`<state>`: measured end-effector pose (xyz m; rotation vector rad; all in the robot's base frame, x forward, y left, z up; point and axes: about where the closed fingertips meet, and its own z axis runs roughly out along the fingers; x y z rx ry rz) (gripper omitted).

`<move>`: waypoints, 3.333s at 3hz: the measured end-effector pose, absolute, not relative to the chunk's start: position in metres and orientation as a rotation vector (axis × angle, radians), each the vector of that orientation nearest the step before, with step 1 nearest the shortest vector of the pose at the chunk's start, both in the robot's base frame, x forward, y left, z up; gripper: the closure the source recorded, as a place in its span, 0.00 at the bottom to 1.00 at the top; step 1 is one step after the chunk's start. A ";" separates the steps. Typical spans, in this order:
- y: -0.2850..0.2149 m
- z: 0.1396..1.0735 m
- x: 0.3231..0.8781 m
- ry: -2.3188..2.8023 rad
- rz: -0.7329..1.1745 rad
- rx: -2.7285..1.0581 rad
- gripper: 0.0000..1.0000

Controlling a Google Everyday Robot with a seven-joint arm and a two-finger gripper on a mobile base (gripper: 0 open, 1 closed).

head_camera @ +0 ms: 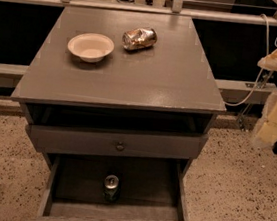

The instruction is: Pick green can from middle drawer and place on counter

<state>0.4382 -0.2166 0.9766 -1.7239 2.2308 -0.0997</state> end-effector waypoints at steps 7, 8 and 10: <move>-0.090 0.815 0.416 1.740 0.396 -1.666 0.00; -0.062 0.773 0.425 1.650 0.487 -1.527 0.00; -0.027 0.703 0.435 1.397 0.580 -1.385 0.00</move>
Offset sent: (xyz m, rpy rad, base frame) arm -0.0037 0.0554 -0.0731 0.2327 -0.1193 0.0734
